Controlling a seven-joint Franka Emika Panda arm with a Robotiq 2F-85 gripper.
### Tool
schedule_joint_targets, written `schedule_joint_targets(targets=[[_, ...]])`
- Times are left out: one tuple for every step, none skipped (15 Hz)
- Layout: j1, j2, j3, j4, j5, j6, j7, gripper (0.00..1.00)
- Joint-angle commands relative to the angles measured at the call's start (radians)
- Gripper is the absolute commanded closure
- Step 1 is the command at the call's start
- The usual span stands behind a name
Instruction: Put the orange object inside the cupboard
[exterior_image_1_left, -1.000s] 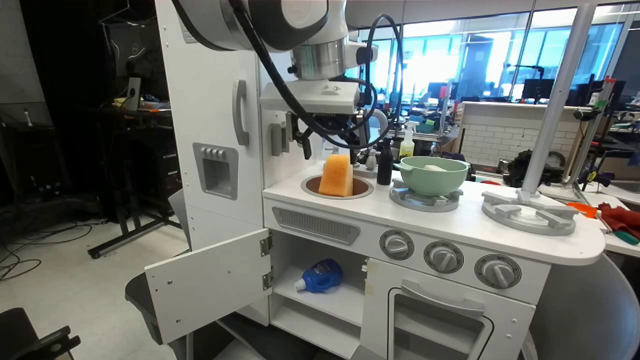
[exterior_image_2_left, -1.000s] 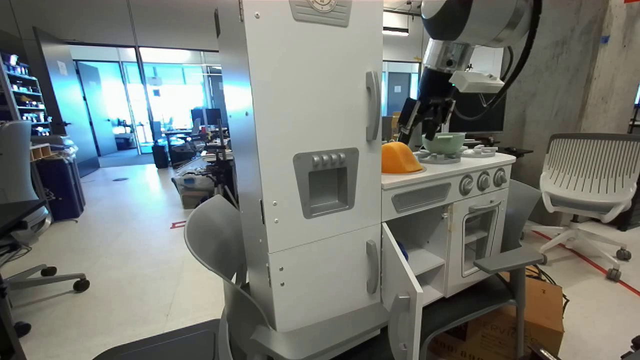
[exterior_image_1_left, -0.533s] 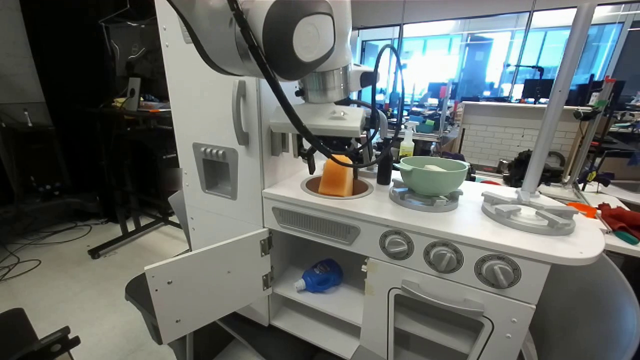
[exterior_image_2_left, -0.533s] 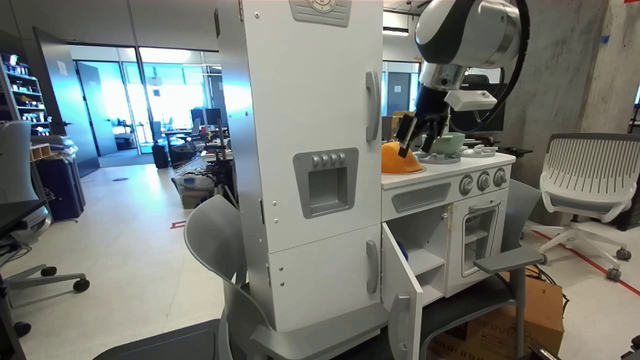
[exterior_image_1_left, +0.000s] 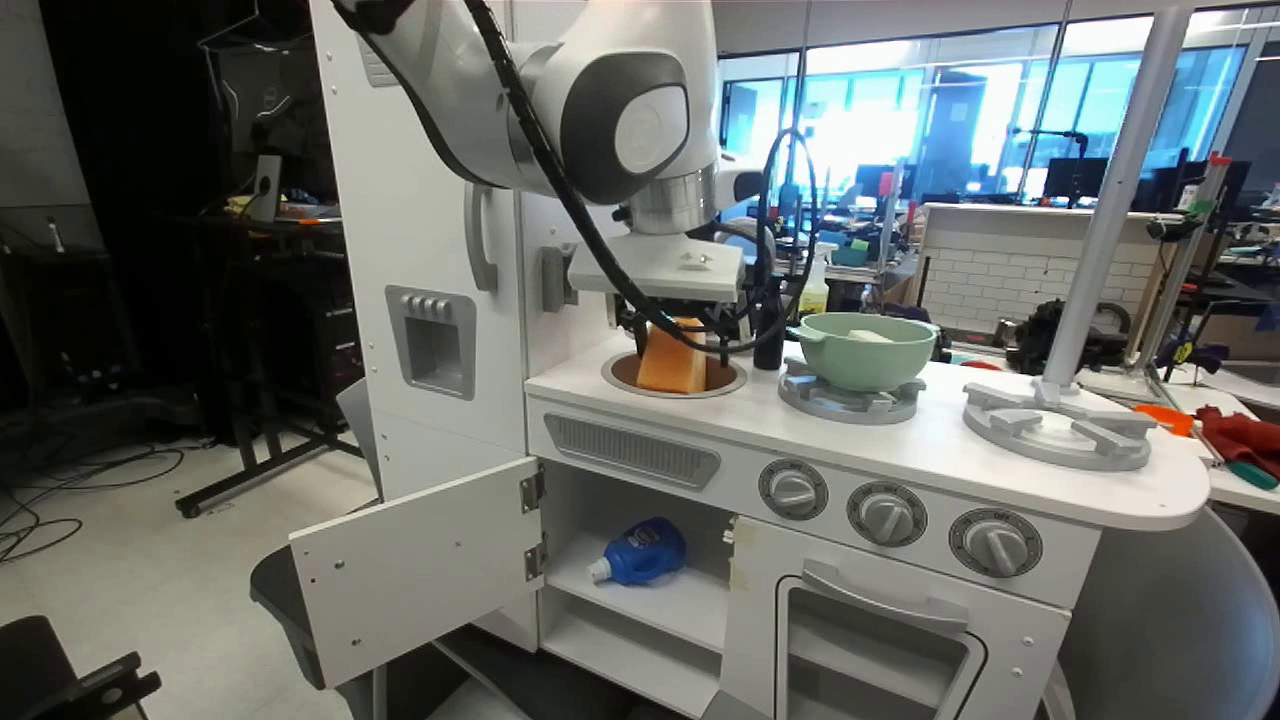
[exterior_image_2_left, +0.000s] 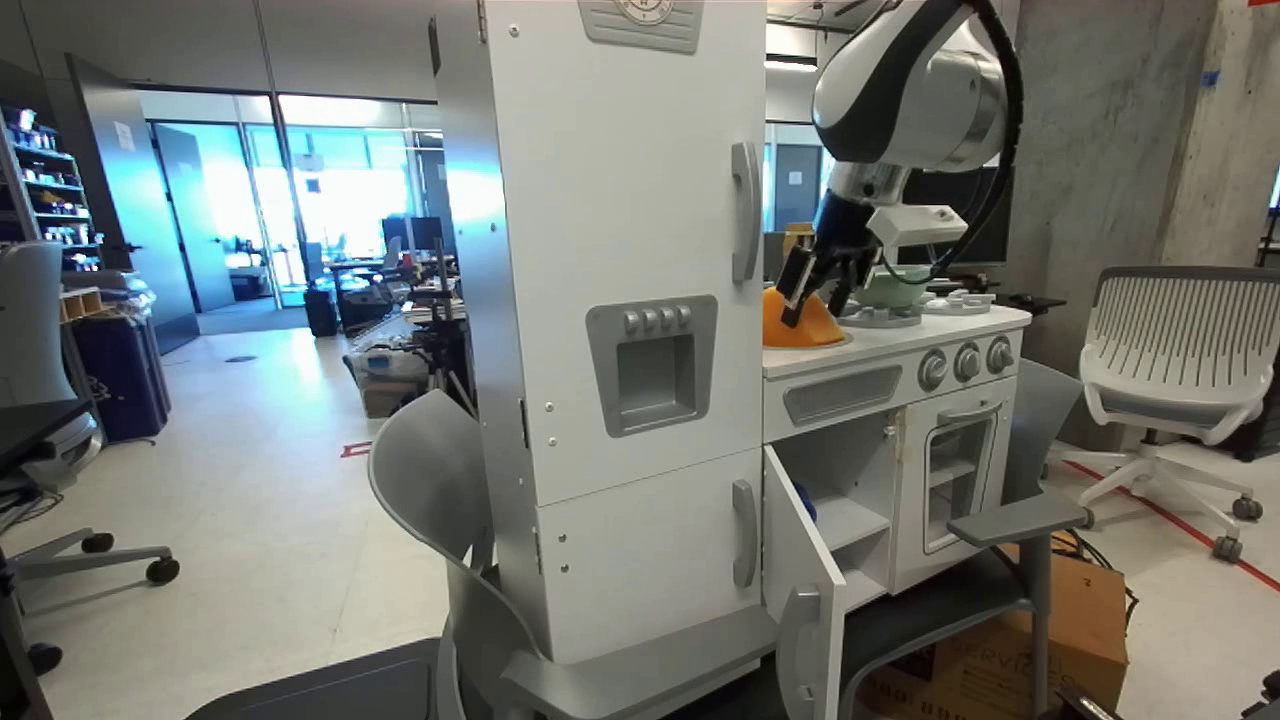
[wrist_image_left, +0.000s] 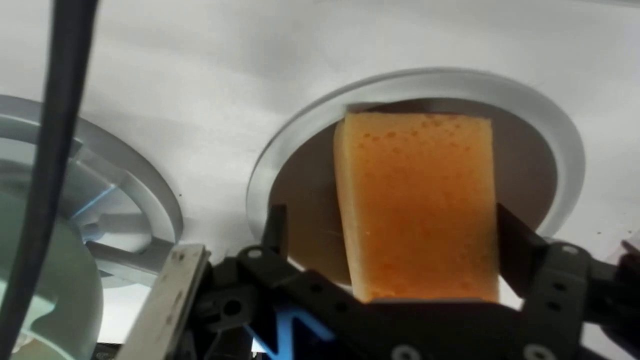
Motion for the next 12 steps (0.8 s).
schedule_joint_targets(targets=[[-0.001,0.062,0.010,0.075,-0.015,0.021,-0.003,0.34],[-0.001,0.072,0.012,0.087,-0.014,0.019,-0.003,0.42],[0.001,0.080,0.012,0.095,-0.014,0.018,0.000,0.51],[0.001,0.084,0.013,0.102,-0.015,0.017,0.000,0.58],[0.003,0.084,0.012,0.102,-0.015,0.017,0.004,0.66],[0.006,0.077,0.007,0.097,-0.018,0.017,0.010,0.73],[0.007,0.059,0.002,0.080,-0.017,0.020,0.022,0.80],[0.005,0.044,0.001,0.065,-0.017,0.022,0.024,0.86],[0.003,0.012,-0.003,0.031,-0.016,0.022,0.032,0.92],[-0.001,-0.015,-0.006,0.002,-0.015,0.020,0.036,0.98],[-0.006,-0.048,-0.010,-0.036,-0.015,0.021,0.038,0.99],[-0.015,-0.094,-0.012,-0.087,-0.011,0.024,0.041,0.99]])
